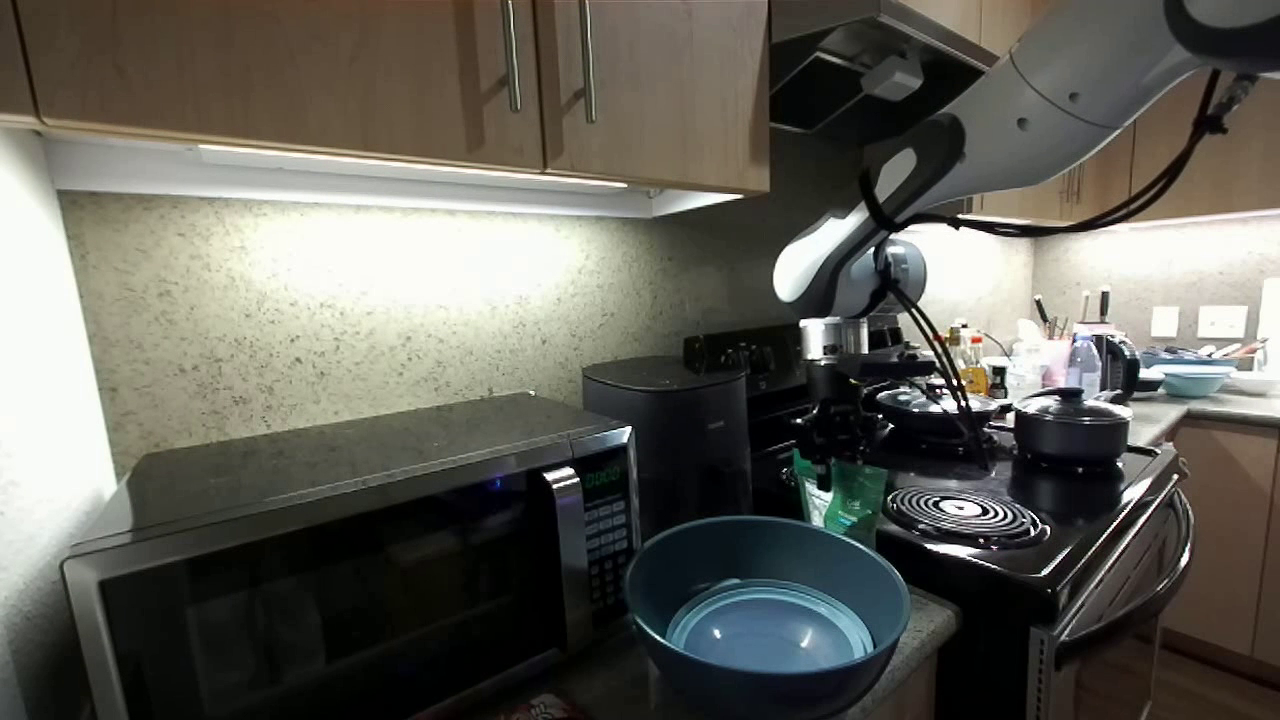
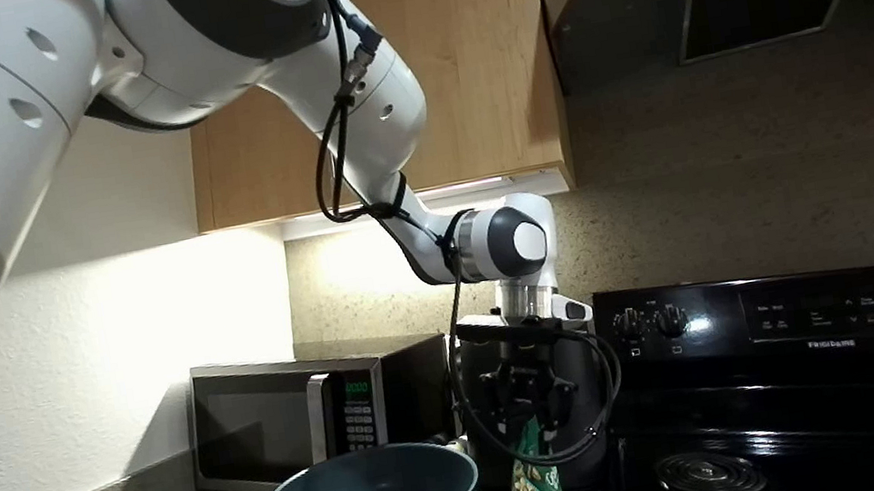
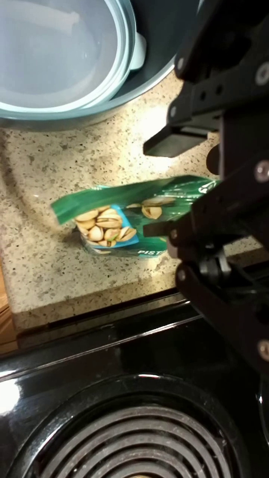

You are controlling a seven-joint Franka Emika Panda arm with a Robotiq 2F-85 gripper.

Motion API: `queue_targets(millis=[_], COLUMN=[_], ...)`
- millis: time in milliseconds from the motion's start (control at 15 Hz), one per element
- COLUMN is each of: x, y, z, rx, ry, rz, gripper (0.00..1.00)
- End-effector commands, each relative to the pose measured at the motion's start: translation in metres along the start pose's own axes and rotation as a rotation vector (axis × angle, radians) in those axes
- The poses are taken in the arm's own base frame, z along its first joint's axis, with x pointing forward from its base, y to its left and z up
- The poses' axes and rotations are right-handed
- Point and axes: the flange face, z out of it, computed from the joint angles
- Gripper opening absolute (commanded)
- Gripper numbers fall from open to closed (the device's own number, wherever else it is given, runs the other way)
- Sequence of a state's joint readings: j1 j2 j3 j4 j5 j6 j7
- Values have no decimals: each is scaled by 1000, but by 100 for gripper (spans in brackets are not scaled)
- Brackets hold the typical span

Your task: Pick up the three sachets from the countertop and put them in the blue dish.

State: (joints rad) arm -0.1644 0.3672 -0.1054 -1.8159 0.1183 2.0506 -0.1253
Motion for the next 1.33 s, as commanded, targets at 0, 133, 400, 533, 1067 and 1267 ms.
queue_targets(millis=[0,133,400,533,1067,1267], x=[0,0,-2,-6,-41,-61], y=[1,1,1,-4,-60,-90], z=[3,2,-5,-15,-120,-165], rx=[-2,5,2,-3,-77,-153], ry=[-13,-11,-2,6,198,275], rz=[-14,-5,14,21,-61,-117], gripper=[18,4,0,0,0,0])
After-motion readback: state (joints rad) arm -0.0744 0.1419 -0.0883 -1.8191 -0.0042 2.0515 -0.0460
